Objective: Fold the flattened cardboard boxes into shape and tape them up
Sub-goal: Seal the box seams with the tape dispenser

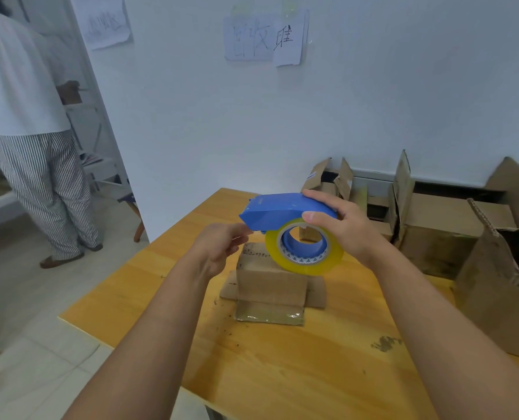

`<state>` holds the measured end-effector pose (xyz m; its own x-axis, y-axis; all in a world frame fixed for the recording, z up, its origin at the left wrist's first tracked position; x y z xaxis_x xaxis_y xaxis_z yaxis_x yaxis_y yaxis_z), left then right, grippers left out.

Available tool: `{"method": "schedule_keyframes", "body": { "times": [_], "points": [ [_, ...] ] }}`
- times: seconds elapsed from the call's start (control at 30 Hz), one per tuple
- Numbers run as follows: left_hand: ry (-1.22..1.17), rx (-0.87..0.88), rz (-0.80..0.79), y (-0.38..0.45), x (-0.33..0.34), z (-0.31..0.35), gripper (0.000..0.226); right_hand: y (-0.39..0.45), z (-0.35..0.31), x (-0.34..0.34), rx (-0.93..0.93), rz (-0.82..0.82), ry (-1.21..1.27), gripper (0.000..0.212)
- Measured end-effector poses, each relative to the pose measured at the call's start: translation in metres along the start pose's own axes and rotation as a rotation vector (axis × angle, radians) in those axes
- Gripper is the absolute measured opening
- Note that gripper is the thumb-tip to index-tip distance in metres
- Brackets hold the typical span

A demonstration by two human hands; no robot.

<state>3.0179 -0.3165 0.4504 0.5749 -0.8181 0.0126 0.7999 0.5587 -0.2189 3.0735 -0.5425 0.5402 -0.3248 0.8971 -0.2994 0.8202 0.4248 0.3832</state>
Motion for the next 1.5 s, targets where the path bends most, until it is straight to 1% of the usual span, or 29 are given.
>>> {"method": "schedule_keyframes", "body": {
  "times": [0.07, 0.23, 0.4, 0.5, 0.6, 0.7, 0.73, 0.83, 0.93, 1.03, 1.17, 1.33, 1.37, 1.47, 1.5],
  "points": [
    [-0.041, -0.001, -0.007, -0.002, -0.003, 0.001, 0.010, 0.002, -0.003, 0.001, 0.001, -0.011, -0.001, 0.037],
    [-0.121, -0.003, -0.039, -0.006, -0.010, 0.003, 0.012, 0.008, -0.013, 0.000, -0.011, -0.065, -0.065, 0.050],
    [-0.160, -0.028, -0.050, -0.014, -0.004, 0.001, 0.009, 0.010, -0.011, 0.006, 0.002, -0.075, -0.071, 0.046],
    [-0.096, -0.014, -0.054, -0.017, -0.003, -0.008, 0.008, 0.010, -0.009, 0.012, 0.008, -0.069, -0.049, 0.042],
    [-0.061, 0.007, -0.053, -0.017, -0.006, -0.009, 0.007, 0.014, -0.014, 0.016, -0.004, -0.095, -0.060, 0.040],
    [0.011, 0.046, -0.040, -0.019, -0.007, -0.003, 0.023, 0.019, -0.025, 0.012, -0.028, -0.123, -0.117, 0.041],
    [0.030, 0.054, -0.033, -0.020, -0.005, -0.001, 0.024, 0.021, -0.027, 0.009, -0.037, -0.128, -0.144, 0.041],
    [0.068, 0.086, -0.002, -0.021, -0.002, 0.000, 0.016, 0.019, -0.023, -0.001, -0.033, -0.134, -0.193, 0.038],
    [0.028, 0.091, 0.031, -0.019, -0.004, -0.002, 0.011, 0.013, -0.011, -0.012, 0.012, -0.136, -0.179, 0.038],
    [0.039, 0.104, 0.055, -0.019, -0.004, 0.001, 0.015, 0.012, -0.006, -0.025, 0.021, -0.131, -0.203, 0.037],
    [-0.037, 0.070, 0.067, -0.019, -0.008, -0.001, 0.021, 0.011, -0.006, -0.041, 0.018, -0.131, -0.220, 0.033],
    [-0.138, 0.025, 0.072, -0.019, -0.010, -0.006, 0.014, 0.005, 0.005, -0.036, 0.046, -0.151, -0.220, 0.035],
    [-0.109, 0.044, 0.081, -0.019, -0.012, -0.006, 0.016, 0.005, 0.006, -0.035, 0.045, -0.142, -0.217, 0.035],
    [0.111, 0.142, 0.142, -0.017, -0.023, -0.001, 0.022, 0.005, 0.008, -0.034, 0.038, -0.114, -0.222, 0.033],
    [0.148, 0.144, 0.156, -0.016, -0.025, -0.002, 0.022, 0.006, 0.008, -0.034, 0.039, -0.109, -0.225, 0.032]
  ]
}}
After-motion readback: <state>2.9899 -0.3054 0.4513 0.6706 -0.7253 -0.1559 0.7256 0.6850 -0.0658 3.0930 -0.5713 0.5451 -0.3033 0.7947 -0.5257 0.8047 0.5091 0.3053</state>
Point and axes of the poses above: each hand's wrist, its own y-axis towards the middle knuckle, its own x-axis out of the palm, z = x × y, the point moved 10 cm from there along y, towards the middle knuckle, and after that the axes turned 10 degrees about z, right-handed, at the moved point
